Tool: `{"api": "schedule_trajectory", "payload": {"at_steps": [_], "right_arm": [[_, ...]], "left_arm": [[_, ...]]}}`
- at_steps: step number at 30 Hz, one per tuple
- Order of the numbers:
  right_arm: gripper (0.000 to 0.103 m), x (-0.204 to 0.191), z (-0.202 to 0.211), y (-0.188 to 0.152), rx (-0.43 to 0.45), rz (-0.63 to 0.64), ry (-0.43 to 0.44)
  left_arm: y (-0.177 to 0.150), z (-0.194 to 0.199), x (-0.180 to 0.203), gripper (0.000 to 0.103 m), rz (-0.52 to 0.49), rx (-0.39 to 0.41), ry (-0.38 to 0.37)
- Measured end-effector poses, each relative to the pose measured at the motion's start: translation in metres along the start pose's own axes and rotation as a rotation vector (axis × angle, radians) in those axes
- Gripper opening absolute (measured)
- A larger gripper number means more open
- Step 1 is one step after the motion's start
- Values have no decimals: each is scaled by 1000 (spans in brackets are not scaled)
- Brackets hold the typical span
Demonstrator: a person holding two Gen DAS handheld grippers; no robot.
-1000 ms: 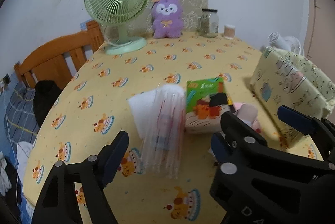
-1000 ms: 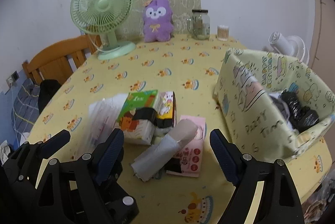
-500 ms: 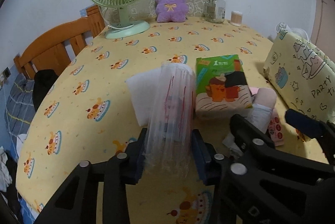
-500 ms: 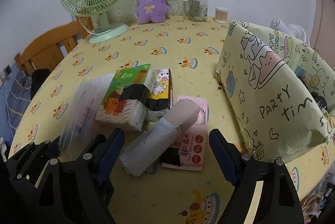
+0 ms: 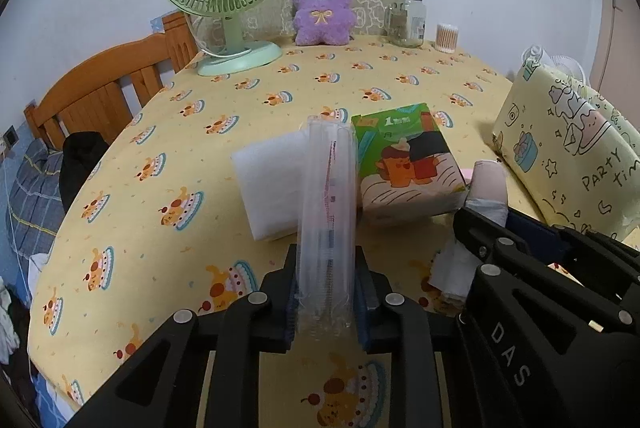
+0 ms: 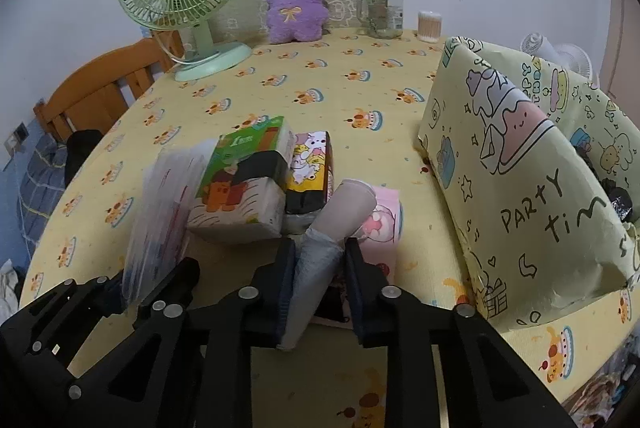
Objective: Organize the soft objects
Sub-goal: 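Grasp the clear straw bag with the left gripper while the right gripper grasps the white cloth roll, then lift the straw bag and white cloth roll and carry them to the fabric box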
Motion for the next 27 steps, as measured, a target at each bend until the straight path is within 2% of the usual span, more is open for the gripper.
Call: {"api": "schedule_trajectory", "payload": {"at_steps": [4,27], "right_arm": [[19,-2,10,4,24,14,7],[19,-1,69,43,144,16,18]], "left_arm": [[3,8,-1,20,4,23,12],[40,59,8,20,42,114,-47]]}}
Point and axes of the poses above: each gripper's, at about its wrist camera, not at the fingertips, and z roughly against the way its jaws point, x to its right, y to its top, the point moved 8 cm from there along -z, roughly the way its jaws point, and after that the axes turned 3 degrees about z, right-handed, at the moved point
